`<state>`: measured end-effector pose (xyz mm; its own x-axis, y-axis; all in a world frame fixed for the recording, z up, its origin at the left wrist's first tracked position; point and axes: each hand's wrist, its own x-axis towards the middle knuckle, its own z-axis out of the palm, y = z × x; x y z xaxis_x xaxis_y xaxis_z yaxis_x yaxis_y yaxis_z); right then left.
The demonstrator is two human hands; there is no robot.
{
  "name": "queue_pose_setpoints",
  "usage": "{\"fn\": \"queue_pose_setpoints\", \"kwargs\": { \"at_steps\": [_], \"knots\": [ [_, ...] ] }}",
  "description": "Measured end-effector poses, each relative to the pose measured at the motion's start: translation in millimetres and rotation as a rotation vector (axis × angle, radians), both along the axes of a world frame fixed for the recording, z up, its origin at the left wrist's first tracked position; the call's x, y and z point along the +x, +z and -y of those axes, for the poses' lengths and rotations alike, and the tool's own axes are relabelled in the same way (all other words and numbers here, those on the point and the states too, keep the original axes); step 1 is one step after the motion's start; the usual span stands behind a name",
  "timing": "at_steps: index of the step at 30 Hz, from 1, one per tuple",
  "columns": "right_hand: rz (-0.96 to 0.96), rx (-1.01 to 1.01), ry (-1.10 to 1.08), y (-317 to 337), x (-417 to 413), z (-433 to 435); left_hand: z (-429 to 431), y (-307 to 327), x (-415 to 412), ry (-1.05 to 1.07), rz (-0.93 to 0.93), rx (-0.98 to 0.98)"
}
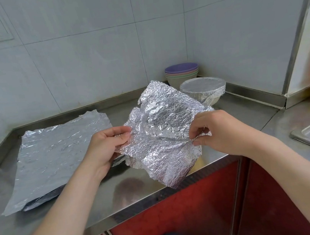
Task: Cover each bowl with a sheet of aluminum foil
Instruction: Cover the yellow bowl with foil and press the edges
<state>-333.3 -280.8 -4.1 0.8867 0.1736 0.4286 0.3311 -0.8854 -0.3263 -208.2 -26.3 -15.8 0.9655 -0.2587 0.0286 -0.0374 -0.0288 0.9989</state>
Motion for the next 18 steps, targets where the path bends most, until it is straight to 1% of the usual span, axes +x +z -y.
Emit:
{"fn": "queue_pose_setpoints", "kwargs": {
  "at_steps": [3,4,5,6,8,9,10,11,12,14,16,18],
  "knots": [
    [0.0,0.007,0.002,0,0,1,-3,1,-1,-0.055,-0.036,-0.014],
    [-0.002,0.008,-0.001,0,0,0,-5,1,0,-0.051,-0.026,0.013],
    [-0.003,0.009,-0.003,0,-1,1,-5,3,1,-0.02,0.026,0.071],
    [-0.006,0.011,-0.004,0,-1,0,-6,5,1,0.041,0.132,0.172],
    [-0.011,0.019,-0.004,0,-1,0,-4,20,-7,0.134,0.478,0.437],
    [-0.012,0.025,-0.005,0,-1,0,3,32,-17,0.095,0.665,0.534],
    [-0.014,0.032,-0.006,0,0,0,11,43,-27,-0.011,0.802,0.586],
    [-0.016,0.033,-0.006,0,0,1,21,51,-39,-0.159,0.845,0.591],
    [-0.016,0.032,-0.006,0,1,1,32,54,-47,-0.298,0.837,0.602],
    [-0.015,0.03,-0.011,1,-1,2,48,44,-56,-0.474,0.824,0.649],
    [-0.022,0.039,-0.019,1,-3,4,52,23,-52,-0.509,0.854,0.647],
    [-0.022,0.047,-0.021,0,-4,5,48,7,-45,-0.457,0.972,0.613]
  ]
}}
